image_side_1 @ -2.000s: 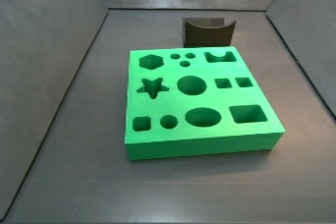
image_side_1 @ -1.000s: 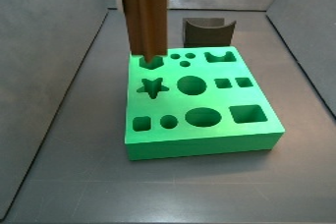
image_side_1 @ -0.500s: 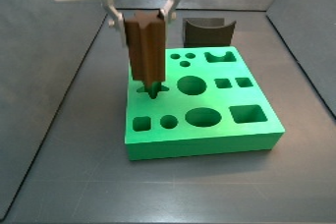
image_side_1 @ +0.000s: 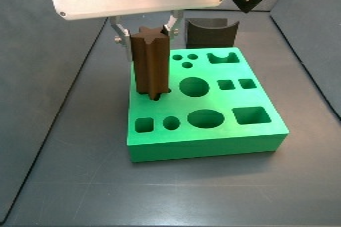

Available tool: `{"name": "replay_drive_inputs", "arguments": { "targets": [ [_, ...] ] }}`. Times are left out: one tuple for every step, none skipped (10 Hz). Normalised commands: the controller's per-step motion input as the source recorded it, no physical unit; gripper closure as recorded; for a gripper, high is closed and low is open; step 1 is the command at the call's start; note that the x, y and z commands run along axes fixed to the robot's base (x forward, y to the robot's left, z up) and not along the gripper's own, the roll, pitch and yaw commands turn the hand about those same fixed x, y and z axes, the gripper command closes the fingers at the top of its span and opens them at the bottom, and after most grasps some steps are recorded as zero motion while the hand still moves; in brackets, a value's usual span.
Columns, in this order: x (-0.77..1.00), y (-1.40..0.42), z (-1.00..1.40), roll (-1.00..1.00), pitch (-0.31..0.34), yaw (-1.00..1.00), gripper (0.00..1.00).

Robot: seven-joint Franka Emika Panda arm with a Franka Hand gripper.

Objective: Insert the star object.

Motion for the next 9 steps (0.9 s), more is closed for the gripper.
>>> {"name": "replay_drive_inputs", "arguments": {
  "targets": [
    [0.11, 0.0, -0.55, 0.15, -0.009, 0.41, 1.0],
    [0.18, 0.0, -0.62, 0.18, 0.0, 0.41, 1.0],
    [0.28, 0.0, -0.67, 0.17, 0.0, 0.37, 1.0],
    [0.36, 0.0, -0.67, 0.14, 0.017, 0.28, 1.0],
    [0.28, -0.07, -0.67, 0.1, 0.009, 0.15, 1.0],
    [0.12, -0.09, -0.71, 0.12, 0.0, 0.08, 1.0],
    [0.0, -0.07, -0.92, 0.17, -0.054, 0.11, 1.0],
    [0.09, -0.04, -1.0, 0.12, -0.04, 0.05, 1.0],
    [0.31, 0.06, -1.0, 0.12, 0.0, -0.01, 1.0]
  ]
}}
